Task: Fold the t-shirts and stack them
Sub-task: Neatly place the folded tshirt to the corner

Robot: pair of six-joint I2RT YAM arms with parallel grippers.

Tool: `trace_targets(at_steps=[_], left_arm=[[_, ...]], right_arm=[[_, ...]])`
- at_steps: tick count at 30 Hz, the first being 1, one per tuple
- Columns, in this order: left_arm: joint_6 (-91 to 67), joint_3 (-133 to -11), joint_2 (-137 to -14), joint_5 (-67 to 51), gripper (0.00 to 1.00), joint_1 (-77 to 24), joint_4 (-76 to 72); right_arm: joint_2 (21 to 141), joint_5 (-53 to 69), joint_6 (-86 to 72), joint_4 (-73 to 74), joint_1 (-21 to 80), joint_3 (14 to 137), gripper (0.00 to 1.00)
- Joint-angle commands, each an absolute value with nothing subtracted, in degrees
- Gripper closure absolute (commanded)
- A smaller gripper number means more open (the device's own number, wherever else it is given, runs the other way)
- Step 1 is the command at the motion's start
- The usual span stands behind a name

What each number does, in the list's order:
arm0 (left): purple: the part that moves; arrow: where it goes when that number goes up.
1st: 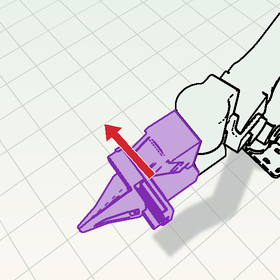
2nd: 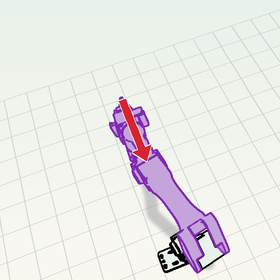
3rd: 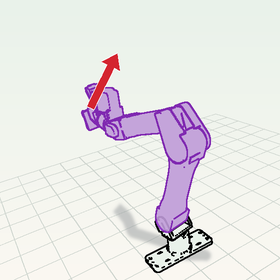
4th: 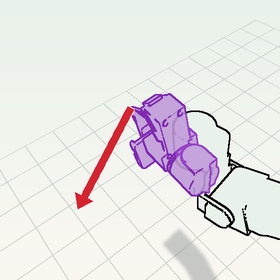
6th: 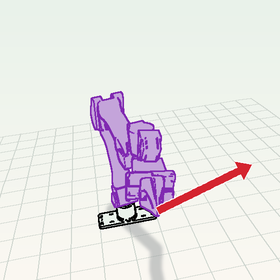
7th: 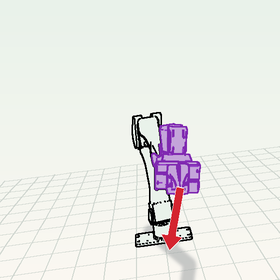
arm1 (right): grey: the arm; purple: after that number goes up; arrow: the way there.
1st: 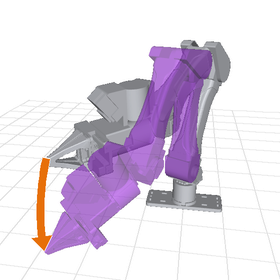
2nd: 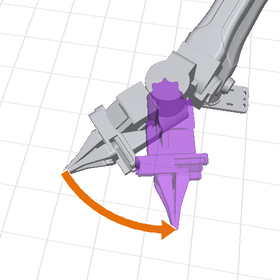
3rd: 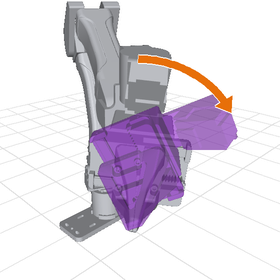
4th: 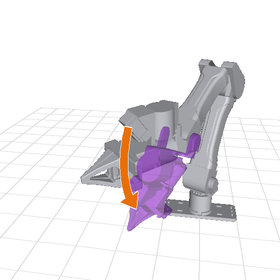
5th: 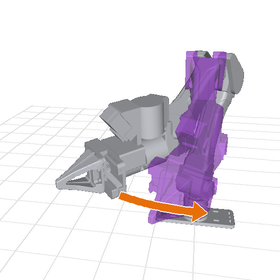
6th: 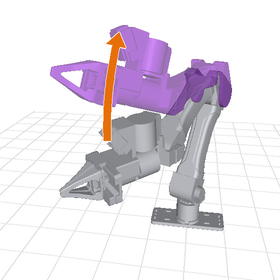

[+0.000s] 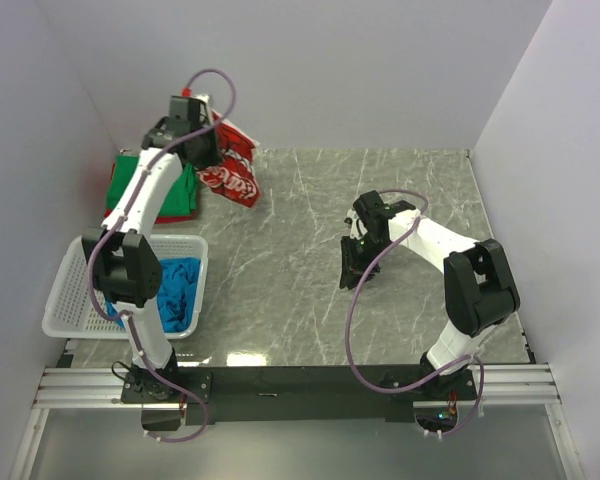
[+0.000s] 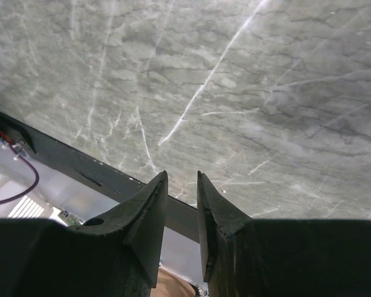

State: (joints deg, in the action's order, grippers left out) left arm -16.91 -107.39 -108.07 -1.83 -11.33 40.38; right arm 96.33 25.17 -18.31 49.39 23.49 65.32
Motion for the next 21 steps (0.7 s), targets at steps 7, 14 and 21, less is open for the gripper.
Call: trace_targets(at_steps=[7,14,21], left_arm=[[-12.4,-114.6,-108.2,-11.8,1.00,1.5,45.0],[-9.5,-111.3,-110.3,-16.9,1.00,10.6,43.6],[-8.1,-112.8,-117.1,-15.8,1.00,16.5,43.2]], right_arm=[[97.6,29.3,-16.7,46.6,24.0,65.3,0.67],[97.6,29.9,-16.1,46.4,24.1,64.3,0.67],[96.9,29.7,-16.0,46.5,24.1,62.5,0.68]])
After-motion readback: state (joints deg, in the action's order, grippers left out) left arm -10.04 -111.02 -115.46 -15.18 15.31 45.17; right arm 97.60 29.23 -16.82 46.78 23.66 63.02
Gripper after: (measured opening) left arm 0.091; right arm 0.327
